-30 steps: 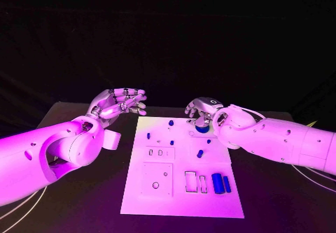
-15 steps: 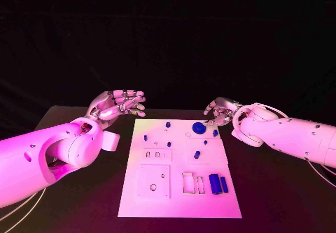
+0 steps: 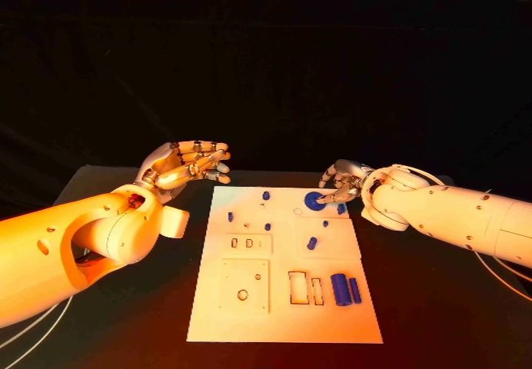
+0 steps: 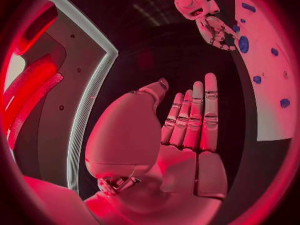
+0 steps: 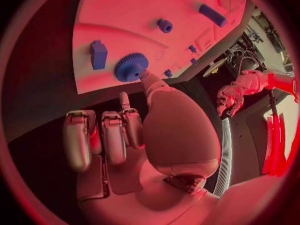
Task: Assemble the parts on the task board
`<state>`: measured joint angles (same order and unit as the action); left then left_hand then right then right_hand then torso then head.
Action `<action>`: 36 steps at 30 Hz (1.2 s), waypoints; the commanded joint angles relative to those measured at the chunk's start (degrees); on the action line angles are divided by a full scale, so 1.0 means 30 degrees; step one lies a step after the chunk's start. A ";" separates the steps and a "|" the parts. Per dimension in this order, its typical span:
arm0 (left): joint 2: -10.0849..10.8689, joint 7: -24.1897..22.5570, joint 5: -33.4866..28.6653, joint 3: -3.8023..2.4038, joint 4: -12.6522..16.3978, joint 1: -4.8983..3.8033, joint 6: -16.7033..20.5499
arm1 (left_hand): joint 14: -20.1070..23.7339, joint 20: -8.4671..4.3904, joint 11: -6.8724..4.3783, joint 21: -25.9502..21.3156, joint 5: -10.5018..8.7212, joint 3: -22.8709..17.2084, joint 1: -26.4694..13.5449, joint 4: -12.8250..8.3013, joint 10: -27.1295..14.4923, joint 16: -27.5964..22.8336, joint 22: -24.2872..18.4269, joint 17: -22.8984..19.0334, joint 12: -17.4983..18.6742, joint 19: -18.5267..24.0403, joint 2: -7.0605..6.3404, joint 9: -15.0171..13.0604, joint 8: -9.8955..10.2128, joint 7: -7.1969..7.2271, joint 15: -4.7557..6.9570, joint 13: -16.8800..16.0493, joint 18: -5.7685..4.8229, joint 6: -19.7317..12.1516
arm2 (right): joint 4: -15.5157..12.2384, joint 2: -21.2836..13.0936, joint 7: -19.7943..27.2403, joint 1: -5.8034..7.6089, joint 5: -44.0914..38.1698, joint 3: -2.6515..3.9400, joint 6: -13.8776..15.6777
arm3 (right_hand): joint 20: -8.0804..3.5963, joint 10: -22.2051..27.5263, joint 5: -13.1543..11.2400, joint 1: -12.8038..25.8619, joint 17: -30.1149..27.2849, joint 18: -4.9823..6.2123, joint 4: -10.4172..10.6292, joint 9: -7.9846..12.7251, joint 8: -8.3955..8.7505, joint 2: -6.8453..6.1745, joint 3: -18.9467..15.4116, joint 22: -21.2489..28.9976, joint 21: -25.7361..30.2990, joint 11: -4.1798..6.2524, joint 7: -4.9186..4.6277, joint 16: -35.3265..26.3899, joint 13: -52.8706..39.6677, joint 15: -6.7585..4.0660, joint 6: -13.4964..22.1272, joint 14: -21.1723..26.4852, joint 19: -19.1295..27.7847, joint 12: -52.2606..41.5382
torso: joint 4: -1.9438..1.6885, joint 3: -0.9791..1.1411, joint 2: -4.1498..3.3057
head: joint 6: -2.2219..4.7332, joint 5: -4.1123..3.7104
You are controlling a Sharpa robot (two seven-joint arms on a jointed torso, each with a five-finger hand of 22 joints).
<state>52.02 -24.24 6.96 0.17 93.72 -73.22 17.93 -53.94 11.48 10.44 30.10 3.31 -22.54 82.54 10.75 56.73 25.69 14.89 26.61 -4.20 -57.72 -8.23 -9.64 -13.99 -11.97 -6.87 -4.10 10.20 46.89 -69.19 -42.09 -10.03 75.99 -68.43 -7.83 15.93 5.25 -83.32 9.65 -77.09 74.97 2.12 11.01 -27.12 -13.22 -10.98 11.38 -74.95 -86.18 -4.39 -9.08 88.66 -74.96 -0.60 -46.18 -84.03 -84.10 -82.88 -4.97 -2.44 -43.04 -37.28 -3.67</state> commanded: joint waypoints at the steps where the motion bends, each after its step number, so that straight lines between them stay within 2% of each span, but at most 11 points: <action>1: -0.0045 -0.0092 -0.0040 -0.0014 0.0025 -0.0021 -0.0410 | 0.0164 0.0007 0.0030 0.0091 -0.0063 -0.0031 -0.0096 -0.0112 0.0008 0.0110 0.0016 0.0019 0.0089 0.0183 0.0023 -0.0024 0.0113 -0.0659 -0.0017 0.0019 -0.0020 -0.0147 | 0.0139 0.0180 0.0041 -0.0111 -0.0104 -0.0011 -0.0187 | 0.0154 -0.0176 0.0118 -0.0219 0.4166 -0.0367 0.0082 -0.0023 -0.0092 -0.0003 -0.0027 -0.3709 -0.0177 0.0022 -0.0029 0.0120 -0.2669 0.0187 0.0065 -0.1815 -0.1370 -0.0167 | -0.0002 -0.0007 -0.0006 | -0.0089 0.0019; 11: -0.0008 -0.0056 -0.0040 -0.0014 0.0028 -0.0020 -0.0417 | 0.0189 0.0012 0.0027 0.0153 -0.0061 -0.0041 -0.0109 -0.0129 0.0017 0.0134 0.0055 0.0063 0.0084 0.0235 0.0027 -0.0032 0.0108 -0.0653 -0.0018 0.0014 -0.0017 -0.0143 | 0.0203 0.0444 0.0061 -0.0294 -0.0138 -0.0028 -0.0327 | 0.0171 -0.0339 0.0145 -0.0313 0.4391 -0.0428 0.0144 -0.0049 -0.0259 0.0099 0.0080 -0.3960 -0.0386 0.0042 0.0004 0.0212 -0.2884 0.0186 -0.0111 -0.1861 -0.1476 -0.0368 | 0.0053 -0.0025 0.0010 | -0.0151 0.0056; 18: 0.0018 -0.0022 -0.0040 -0.0014 0.0036 -0.0021 -0.0421 | 0.0189 0.0012 0.0027 0.0153 -0.0061 -0.0041 -0.0109 -0.0129 0.0017 0.0134 0.0055 0.0063 0.0084 0.0235 0.0027 -0.0032 0.0108 -0.0653 -0.0018 0.0014 -0.0017 -0.0143 | 0.0230 0.0513 0.0055 -0.0317 -0.0139 -0.0038 -0.0328 | 0.0169 -0.0435 0.0145 -0.0378 0.4531 -0.0459 0.0167 -0.0056 -0.0364 0.0197 0.0221 -0.4089 -0.0493 0.0062 0.0030 0.0268 -0.3009 0.0173 -0.0261 -0.1889 -0.1529 -0.0482 | 0.0028 -0.0017 0.0015 | -0.0224 0.0062; 19: 0.0023 -0.0017 -0.0040 -0.0014 0.0035 -0.0022 -0.0421 | 0.0189 0.0012 0.0027 0.0153 -0.0061 -0.0041 -0.0109 -0.0129 0.0017 0.0134 0.0055 0.0063 0.0084 0.0235 0.0027 -0.0032 0.0108 -0.0653 -0.0018 0.0014 -0.0017 -0.0143 | 0.0234 0.0527 0.0053 -0.0319 -0.0194 -0.0040 -0.0296 | 0.0158 -0.0467 -0.0191 -0.0433 0.4536 -0.0472 0.0176 -0.0046 -0.0437 0.0338 0.0402 -0.4146 -0.0540 0.0079 0.0053 0.0272 -0.3057 0.0158 -0.0382 -0.1889 -0.1549 -0.0523 | 0.0028 -0.0016 0.0011 | -0.0208 0.0063; 23: 0.0028 -0.0002 -0.0040 -0.0014 0.0040 -0.0022 -0.0432 | 0.0189 0.0012 0.0027 0.0153 -0.0061 -0.0041 -0.0109 -0.0129 0.0017 0.0134 0.0055 0.0063 0.0084 0.0235 0.0027 -0.0032 0.0108 -0.0653 -0.0018 0.0014 -0.0017 -0.0143 | 0.0263 0.0586 0.0016 -0.0324 -0.0544 -0.0049 -0.0191 | 0.0129 -0.0577 -0.0297 -0.0700 0.4567 -0.0511 0.0049 -0.0004 -0.0569 0.0579 0.0902 -0.4302 -0.0668 0.0124 0.0092 0.0285 -0.3193 0.0114 -0.0724 -0.1894 -0.1614 -0.0640 | 0.0005 -0.0019 0.0016 | -0.0230 0.0021; 24: 0.0030 0.0002 -0.0040 -0.0014 0.0042 -0.0022 -0.0435 | 0.0189 0.0012 0.0027 0.0153 -0.0061 -0.0041 -0.0109 -0.0129 0.0017 0.0134 0.0055 0.0063 0.0084 0.0235 0.0027 -0.0032 0.0108 -0.0653 -0.0018 0.0014 -0.0017 -0.0143 | 0.0264 0.0596 0.0005 -0.0326 -0.0643 -0.0052 -0.0183 | 0.0110 -0.0620 -0.0617 -0.0941 0.4581 -0.0531 -0.0083 0.0028 -0.0612 0.0708 0.1264 -0.4380 -0.0733 0.0143 0.0112 0.0291 -0.3244 0.0085 -0.0927 -0.1897 -0.1649 -0.0682 | 0.0002 -0.0018 0.0012 | -0.0241 0.0029; 25: 0.0032 0.0007 -0.0040 -0.0014 0.0044 -0.0022 -0.0438 | 0.0189 0.0012 0.0027 0.0153 -0.0061 -0.0041 -0.0109 -0.0129 0.0017 0.0134 0.0055 0.0063 0.0084 0.0235 0.0027 -0.0032 0.0108 -0.0653 -0.0018 0.0014 -0.0017 -0.0143 | 0.0263 0.0609 -0.0011 -0.0330 -0.0787 -0.0056 -0.0174 | 0.0097 -0.0641 -0.0606 -0.1040 0.4583 -0.0541 -0.0165 0.0073 -0.0629 0.0718 0.1560 -0.4420 -0.0766 0.0151 0.0117 0.0292 -0.3270 0.0076 -0.1103 -0.1897 -0.1666 -0.0700 | 0.0004 -0.0013 0.0006 | -0.0248 0.0036; 32: 0.0053 0.0034 -0.0040 -0.0014 0.0045 -0.0022 -0.0451 | 0.0189 0.0012 0.0027 0.0153 -0.0061 -0.0041 -0.0109 -0.0129 0.0017 0.0134 0.0055 0.0063 0.0084 0.0235 0.0027 -0.0032 0.0108 -0.0653 -0.0018 0.0014 -0.0017 -0.0143 | 0.0180 0.0647 -0.0103 -0.0403 -0.2071 -0.0077 -0.0068 | 0.0041 -0.0744 -0.0126 -0.1347 0.4654 -0.0603 -0.0662 0.0303 -0.0605 0.0479 0.2989 -0.4650 -0.0957 0.0211 0.0174 0.0319 -0.3392 0.0008 -0.1749 -0.1911 -0.1774 -0.0787 | 0.0021 -0.0007 0.0015 | -0.0293 0.0028; 36: 0.0068 0.0051 -0.0040 -0.0014 0.0047 -0.0022 -0.0457 | 0.0189 0.0012 0.0027 0.0153 -0.0061 -0.0041 -0.0109 -0.0129 0.0017 0.0134 0.0055 0.0063 0.0084 0.0235 0.0027 -0.0032 0.0108 -0.0653 -0.0018 0.0014 -0.0017 -0.0143 | 0.0076 0.0638 -0.0158 -0.0442 -0.2752 -0.0089 -0.0020 | 0.0034 -0.0774 -0.0121 -0.1294 0.4695 -0.0629 -0.0755 0.0357 -0.0567 0.0325 0.3233 -0.4745 -0.1037 0.0208 0.0168 0.0334 -0.3423 0.0005 -0.1813 -0.1920 -0.1822 -0.0812 | 0.0017 -0.0011 0.0013 | -0.0311 0.0023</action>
<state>52.25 -23.87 6.96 0.18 93.74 -73.21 17.60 -53.74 11.47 10.44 30.34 3.31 -22.71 82.55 10.59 56.73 25.91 15.00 26.74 -4.20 -57.31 -8.23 -9.64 -13.99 -11.97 -7.07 -4.10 10.19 46.89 -68.86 -40.18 -10.07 74.93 -72.68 -7.93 16.20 5.45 -83.73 9.10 -80.62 74.94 1.25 8.78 -25.95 -14.71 -9.72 20.87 -74.92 -89.08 -3.98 -8.51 89.32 -74.94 -0.40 -51.14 -83.83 -83.90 -85.01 -4.92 -2.46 -42.99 -38.16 -3.61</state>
